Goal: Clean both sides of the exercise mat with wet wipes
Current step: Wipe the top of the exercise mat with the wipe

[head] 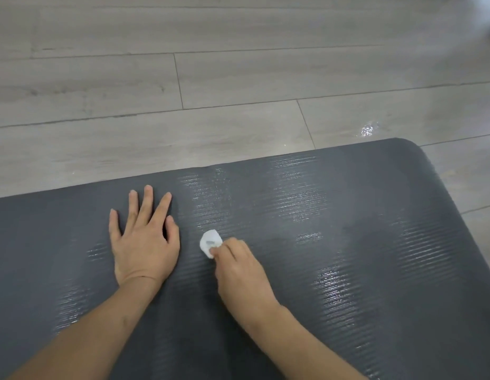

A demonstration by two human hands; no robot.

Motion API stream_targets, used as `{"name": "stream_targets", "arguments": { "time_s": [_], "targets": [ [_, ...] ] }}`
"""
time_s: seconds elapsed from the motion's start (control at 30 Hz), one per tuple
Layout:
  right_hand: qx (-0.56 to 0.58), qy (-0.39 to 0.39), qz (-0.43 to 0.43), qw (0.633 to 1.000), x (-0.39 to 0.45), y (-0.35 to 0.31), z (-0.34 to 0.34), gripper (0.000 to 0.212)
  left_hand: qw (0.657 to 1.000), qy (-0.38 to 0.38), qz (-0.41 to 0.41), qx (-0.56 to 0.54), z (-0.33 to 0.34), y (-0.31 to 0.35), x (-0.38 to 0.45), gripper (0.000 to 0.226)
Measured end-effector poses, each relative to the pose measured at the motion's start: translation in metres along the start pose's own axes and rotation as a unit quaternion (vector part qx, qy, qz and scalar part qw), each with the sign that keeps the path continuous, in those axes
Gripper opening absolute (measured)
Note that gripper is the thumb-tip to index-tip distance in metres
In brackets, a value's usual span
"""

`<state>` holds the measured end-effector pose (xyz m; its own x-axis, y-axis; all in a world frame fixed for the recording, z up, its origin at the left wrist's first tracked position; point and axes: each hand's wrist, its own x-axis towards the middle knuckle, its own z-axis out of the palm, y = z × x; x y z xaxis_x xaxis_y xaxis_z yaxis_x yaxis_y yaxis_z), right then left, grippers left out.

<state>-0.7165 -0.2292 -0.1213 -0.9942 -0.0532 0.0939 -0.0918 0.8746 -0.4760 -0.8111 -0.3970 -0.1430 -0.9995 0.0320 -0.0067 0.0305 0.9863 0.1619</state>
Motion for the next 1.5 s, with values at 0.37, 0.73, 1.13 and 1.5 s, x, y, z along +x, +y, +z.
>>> {"name": "stream_targets", "arguments": {
  "time_s": [0.37, 0.73, 1.13, 1.5],
  "targets": [
    [0.017, 0.072, 0.174, 0.982, 0.002, 0.017, -0.014, 0.031, 1.0, 0.012, 0.009, -0.005, 0.001, 0.001, -0.001, 0.06],
    [-0.109, 0.17, 0.332, 0.921, -0.015, 0.123, -0.075, 0.017, 1.0, 0.017, 0.013, -0.007, 0.003, 0.002, -0.001, 0.058],
    [-0.057, 0.14, 0.15, 0.977, -0.034, 0.094, -0.042, 0.011, 1.0, 0.008, 0.015, -0.023, -0.001, 0.002, -0.001, 0.058],
    [-0.003, 0.245, 0.109, 0.963, -0.038, 0.054, -0.004, 0.011, 0.988, 0.136, 0.047, -0.06, 0.003, 0.0, -0.003, 0.035]
  ]
}}
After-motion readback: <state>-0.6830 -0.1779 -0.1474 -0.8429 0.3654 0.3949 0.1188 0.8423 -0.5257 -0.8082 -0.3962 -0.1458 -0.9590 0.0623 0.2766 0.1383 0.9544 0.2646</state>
